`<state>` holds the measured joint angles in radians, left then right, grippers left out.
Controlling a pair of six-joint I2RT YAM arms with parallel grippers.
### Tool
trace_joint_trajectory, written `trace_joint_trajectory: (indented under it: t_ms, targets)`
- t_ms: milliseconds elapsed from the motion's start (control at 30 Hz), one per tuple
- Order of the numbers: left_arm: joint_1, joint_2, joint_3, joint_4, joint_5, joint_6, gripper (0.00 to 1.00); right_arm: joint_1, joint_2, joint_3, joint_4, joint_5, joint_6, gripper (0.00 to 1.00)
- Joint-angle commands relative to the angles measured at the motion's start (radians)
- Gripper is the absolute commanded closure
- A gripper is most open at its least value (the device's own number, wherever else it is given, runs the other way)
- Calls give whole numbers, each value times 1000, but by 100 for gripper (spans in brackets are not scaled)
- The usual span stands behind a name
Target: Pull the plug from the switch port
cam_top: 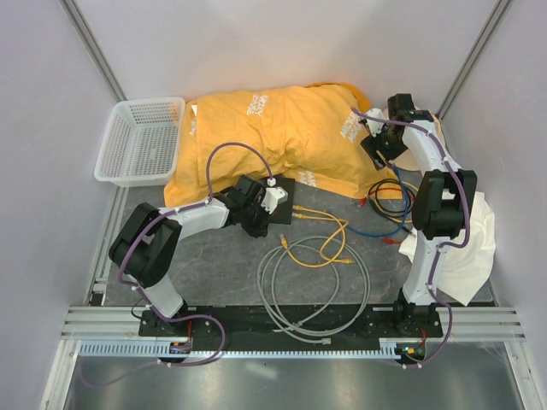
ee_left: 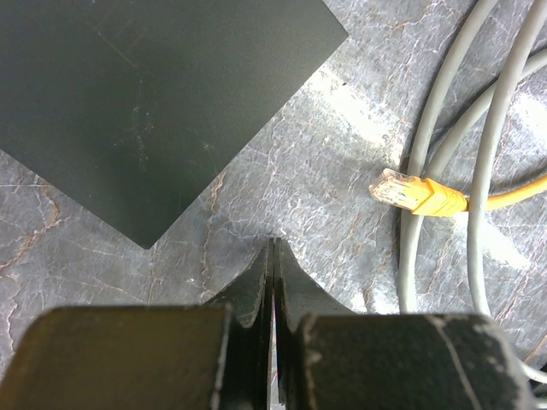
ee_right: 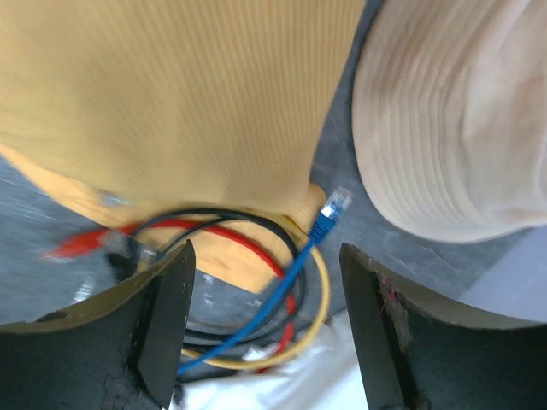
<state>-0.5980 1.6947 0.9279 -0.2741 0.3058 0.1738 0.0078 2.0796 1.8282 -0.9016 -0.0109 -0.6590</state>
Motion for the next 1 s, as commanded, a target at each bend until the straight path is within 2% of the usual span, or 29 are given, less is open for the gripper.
trace_joint_trajectory:
  t_ms: [0,33,67,167,300,400,533,967]
  targets:
    - [-5,-36,15,15,-17,36,98,1,-41,152,-62,-284,166,23]
    - [-6,-41,18,16,-17,32,98,6,-50,148,-83,-376,203,23]
    - [-5,-44,20,13,-16,32,98,9,-76,131,-88,-584,216,21]
    - [-5,-53,17,13,-19,30,98,84,-101,10,-94,-737,254,21]
    - [-5,-70,14,0,-14,27,98,227,-125,-137,-105,-764,225,24]
    - [-5,-85,2,-2,-19,35,98,303,-102,-202,-25,-802,324,29]
    - [-5,-104,-15,-8,-39,68,99,375,-44,-205,41,-790,371,34]
    - [-3,-93,-20,-16,-59,109,98,391,137,-60,53,-756,387,46]
